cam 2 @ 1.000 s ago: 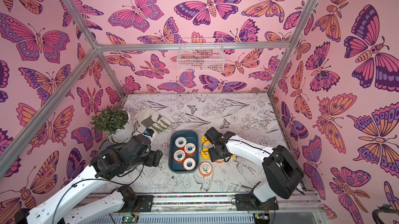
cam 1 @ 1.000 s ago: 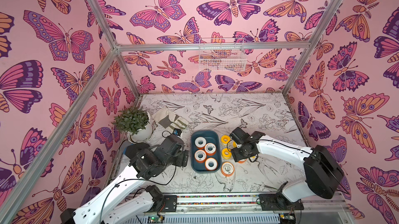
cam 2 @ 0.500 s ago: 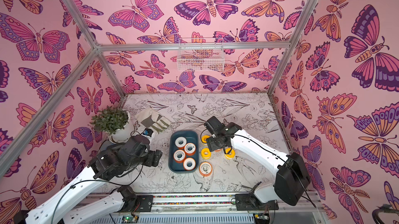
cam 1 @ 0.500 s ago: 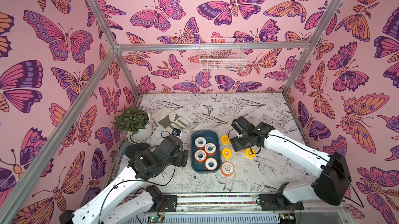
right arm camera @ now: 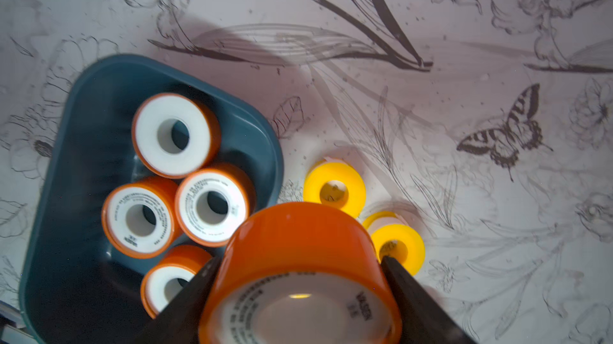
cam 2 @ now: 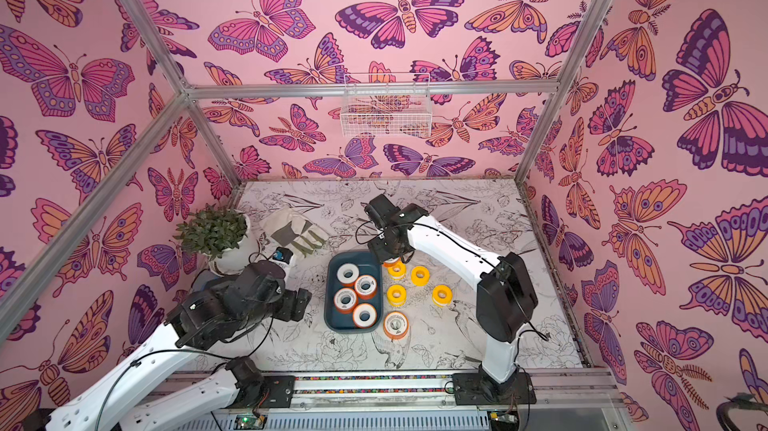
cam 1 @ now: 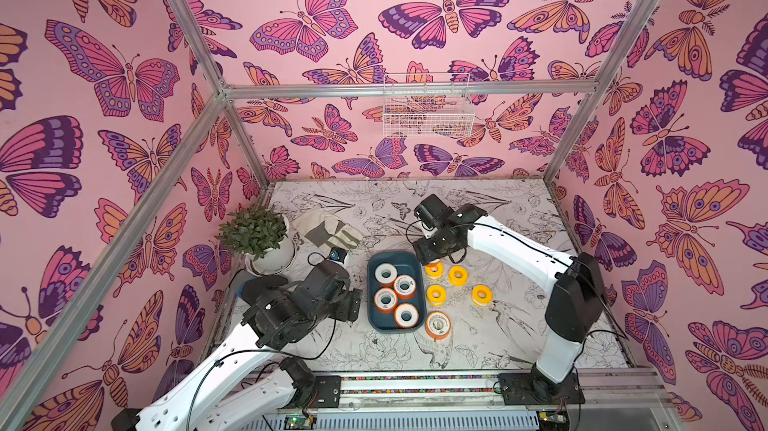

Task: Put the sealing tape into the storage box
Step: Place the sealing tape in the storage box.

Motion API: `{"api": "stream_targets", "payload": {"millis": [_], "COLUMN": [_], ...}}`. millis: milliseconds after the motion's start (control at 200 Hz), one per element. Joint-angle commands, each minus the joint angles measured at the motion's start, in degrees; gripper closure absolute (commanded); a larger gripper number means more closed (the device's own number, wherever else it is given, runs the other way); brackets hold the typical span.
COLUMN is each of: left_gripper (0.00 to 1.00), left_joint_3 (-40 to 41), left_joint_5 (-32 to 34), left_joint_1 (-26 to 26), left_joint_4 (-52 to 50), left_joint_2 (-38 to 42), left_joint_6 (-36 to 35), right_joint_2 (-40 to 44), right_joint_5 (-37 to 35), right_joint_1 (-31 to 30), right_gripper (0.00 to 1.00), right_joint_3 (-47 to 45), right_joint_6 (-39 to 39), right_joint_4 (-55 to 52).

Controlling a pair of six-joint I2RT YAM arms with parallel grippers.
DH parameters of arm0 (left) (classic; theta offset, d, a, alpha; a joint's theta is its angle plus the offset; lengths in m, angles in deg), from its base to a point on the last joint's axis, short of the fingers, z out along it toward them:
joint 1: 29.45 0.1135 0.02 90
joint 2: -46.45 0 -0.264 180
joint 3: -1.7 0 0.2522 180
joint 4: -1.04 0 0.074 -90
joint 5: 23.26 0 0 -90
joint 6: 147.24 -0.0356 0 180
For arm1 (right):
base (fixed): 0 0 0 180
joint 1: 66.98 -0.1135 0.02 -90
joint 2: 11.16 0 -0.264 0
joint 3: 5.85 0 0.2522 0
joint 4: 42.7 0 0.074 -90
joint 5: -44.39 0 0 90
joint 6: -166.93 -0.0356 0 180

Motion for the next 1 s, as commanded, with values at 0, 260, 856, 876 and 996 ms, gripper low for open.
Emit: {"api": "stream_targets", "payload": {"millis": [0, 260, 856, 876, 996], "left_gripper": [0.11, 0.11, 0.11, 0.11, 0.11], "left_joint_3": [0.94, 0.89, 0.9, 0.89, 0.97], "left_joint_5": [0.68, 0.7, 0.61, 0.62, 0.65], "left_joint_1": [0.66, 1.22, 1.39, 1.41, 1.41], "left_joint_4": [0.31, 0.32, 0.26, 0.31, 0.29], "left_joint_2": [0.09, 0.01, 0.58, 0.55, 0.43], "left_joint_6": [-0.65, -0.61, -0.57, -0.57, -0.56], "right_joint_2": [-3.73, -14.08, -23.21, -23.25, -24.42], "right_joint_5": [2.76, 5.38, 7.38, 7.46, 7.56], "right_joint_1": [-1.55, -5.21, -7.72, -7.8, -8.26], "right_gripper": [0.39, 0.4, 0.4, 0.4, 0.39], "right_joint_3": [6.36, 18.59, 23.29, 23.47, 24.38], "right_joint_6": [1.97, 1.97, 1.74, 1.79, 1.82], "right_joint_4": [-2.84, -5.55, -6.58, -6.67, -6.74]}}
